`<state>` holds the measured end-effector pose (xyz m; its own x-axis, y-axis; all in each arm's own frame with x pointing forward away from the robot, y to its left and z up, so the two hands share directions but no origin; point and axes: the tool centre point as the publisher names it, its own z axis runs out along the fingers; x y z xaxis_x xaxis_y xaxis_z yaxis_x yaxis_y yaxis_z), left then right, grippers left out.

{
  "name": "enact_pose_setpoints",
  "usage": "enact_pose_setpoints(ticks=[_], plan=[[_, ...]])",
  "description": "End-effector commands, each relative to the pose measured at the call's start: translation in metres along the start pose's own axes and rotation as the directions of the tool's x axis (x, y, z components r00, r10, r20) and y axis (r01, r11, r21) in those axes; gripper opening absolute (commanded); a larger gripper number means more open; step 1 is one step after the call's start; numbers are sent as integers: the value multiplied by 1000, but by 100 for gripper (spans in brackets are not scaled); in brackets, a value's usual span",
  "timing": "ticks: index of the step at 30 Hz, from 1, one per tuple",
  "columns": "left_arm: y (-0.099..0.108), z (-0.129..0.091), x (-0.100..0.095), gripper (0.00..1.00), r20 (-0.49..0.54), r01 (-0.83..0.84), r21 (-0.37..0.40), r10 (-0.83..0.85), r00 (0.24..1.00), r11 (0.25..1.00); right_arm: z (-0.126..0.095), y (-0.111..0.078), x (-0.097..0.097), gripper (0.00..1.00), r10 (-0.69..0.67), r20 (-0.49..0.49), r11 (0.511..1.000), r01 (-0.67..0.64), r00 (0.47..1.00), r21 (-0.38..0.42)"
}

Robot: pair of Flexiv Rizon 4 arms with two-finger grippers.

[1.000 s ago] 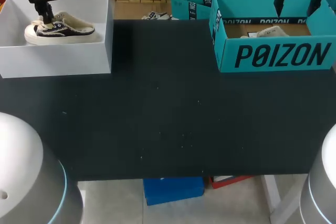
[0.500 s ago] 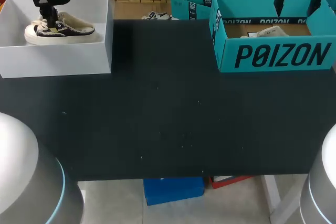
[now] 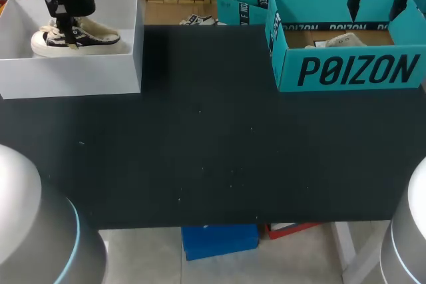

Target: Take the shoe out of the shoebox, open the shoe tongue, remove and reinsert the insole, then place the shoe into the shoebox

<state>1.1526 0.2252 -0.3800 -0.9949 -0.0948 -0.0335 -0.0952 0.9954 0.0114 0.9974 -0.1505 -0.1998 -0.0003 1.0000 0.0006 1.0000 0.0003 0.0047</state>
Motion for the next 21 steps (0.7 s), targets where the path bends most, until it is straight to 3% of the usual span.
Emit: enact_pose_setpoints(ticks=[1,13,16,17,21], plan=[[-2,12,-4,51,1,-7,-10,7,1000,1000,0,1,0,100,0,0,1000,0,1000,1],[-2,34,-4,47,-5,6,-23,-6,1000,1000,0,1,0,100,0,0,1000,0,1000,1],[-3,37,-6,29,14,28,-34,-28,1000,999,0,1,0,100,0,0,1000,0,1000,1],[-4,38,-7,2,18,35,-36,-35,999,999,0,1,0,100,0,0,1000,0,1000,1],[-5,40,-9,0,28,59,-38,-58,998,998,0,1,0,100,0,0,1000,0,1000,1]])
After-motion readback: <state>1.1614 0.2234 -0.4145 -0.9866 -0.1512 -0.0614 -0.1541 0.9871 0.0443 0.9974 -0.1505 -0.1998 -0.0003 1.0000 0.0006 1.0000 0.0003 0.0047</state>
